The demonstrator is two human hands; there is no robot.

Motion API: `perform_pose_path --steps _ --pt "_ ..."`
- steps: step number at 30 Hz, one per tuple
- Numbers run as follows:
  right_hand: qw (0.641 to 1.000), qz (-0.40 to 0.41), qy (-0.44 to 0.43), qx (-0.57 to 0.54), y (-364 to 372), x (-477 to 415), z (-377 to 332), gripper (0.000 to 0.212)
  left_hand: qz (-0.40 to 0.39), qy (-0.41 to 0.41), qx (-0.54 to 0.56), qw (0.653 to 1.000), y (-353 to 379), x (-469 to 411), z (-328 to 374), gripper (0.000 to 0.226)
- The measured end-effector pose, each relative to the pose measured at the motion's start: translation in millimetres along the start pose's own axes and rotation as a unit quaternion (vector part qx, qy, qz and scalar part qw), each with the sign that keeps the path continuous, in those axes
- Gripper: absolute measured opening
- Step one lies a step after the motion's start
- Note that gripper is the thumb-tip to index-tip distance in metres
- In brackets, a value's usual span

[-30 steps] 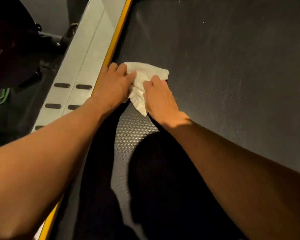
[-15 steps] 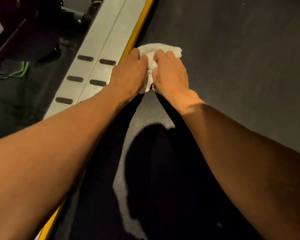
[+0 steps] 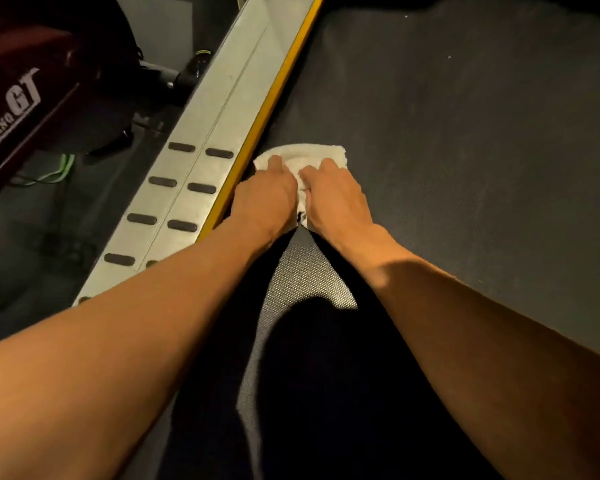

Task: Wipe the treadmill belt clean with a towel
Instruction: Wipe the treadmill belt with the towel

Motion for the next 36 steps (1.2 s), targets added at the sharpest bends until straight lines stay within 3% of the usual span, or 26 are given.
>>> perform_pose_path --steps 4,11,15,18,22,24,31,34,36 --pt "1.0 0.006 -0.003 0.016 -4.2 26.4 24.3 0.021 0.038 0.085 -0.027 0.995 10.0 8.9 20.2 0.036" --pt "0.994 0.027 0.068 -0.077 -18.5 23.3 21.6 0.022 0.031 0.033 0.014 0.999 -0.1 -1.1 26.1 0.059" --pt "1.0 0.013 -0.008 0.021 -6.3 57.3 41.1 0.028 0.064 0.118 -0.012 0.991 9.9 24.9 43.4 0.06" --pt "0.996 0.059 0.065 -0.024 -19.9 53.5 55.8 0.022 0.057 0.144 -0.018 0.988 5.9 26.1 61.3 0.058" --pt "0.994 0.039 0.099 -0.03 -28.0 37.2 58.3 0.034 0.005 0.104 0.0 0.995 -9.8 -7.3 67.1 0.075" --pt "0.991 0.032 0.129 -0.028 -30.6 41.4 68.9 0.035 0.016 0.111 -0.01 0.994 -13.0 -8.2 75.6 0.07" --pt "0.994 0.051 0.085 0.046 -38.7 89.4 82.7 0.042 0.168 0.227 -0.054 0.958 -3.3 21.2 101.7 0.036" --pt "0.99 0.071 0.105 0.064 -45.0 77.3 82.1 0.036 0.108 0.208 -0.101 0.967 -12.5 7.5 109.0 0.048" --pt "0.989 0.075 0.099 0.079 -48.8 76.7 80.0 0.032 0.093 0.195 -0.137 0.967 -17.2 3.9 116.2 0.044"
Point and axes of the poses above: each hand's wrist, its own x-axis away from the middle knuckle, its own y-axis out of the palm, z = x × y, the point moved 6 cm from there along -x, towards the middle knuckle, and after that the axes turned 10 degrees about -x, right-handed, at the moved point
